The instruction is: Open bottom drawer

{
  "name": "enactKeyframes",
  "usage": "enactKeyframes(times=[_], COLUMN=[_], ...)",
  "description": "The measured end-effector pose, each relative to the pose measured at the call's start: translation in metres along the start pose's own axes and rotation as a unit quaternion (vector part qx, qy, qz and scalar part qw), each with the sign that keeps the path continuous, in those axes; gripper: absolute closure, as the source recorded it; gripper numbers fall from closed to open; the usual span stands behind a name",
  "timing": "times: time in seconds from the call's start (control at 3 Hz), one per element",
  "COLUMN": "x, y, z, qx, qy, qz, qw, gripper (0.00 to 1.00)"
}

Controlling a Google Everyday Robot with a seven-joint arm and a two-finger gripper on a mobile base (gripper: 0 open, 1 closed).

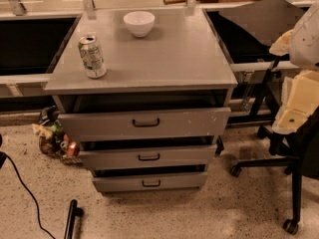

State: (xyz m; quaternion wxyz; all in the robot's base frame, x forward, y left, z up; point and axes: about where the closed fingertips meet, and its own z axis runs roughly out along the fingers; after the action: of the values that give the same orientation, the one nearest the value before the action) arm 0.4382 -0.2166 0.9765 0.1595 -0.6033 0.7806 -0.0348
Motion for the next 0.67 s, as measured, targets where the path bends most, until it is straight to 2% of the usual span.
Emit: enactKeyframes(times=[0.33,0.67], x=[0.0,0.0], y=[0.0,0.012], z=[0.0,0.031], qx=[0.0,-0.006], qy=[0.0,-0.014], qz=[0.0,-0.029], qw=[1.0,0.9995], gripper=[0.0,0.0])
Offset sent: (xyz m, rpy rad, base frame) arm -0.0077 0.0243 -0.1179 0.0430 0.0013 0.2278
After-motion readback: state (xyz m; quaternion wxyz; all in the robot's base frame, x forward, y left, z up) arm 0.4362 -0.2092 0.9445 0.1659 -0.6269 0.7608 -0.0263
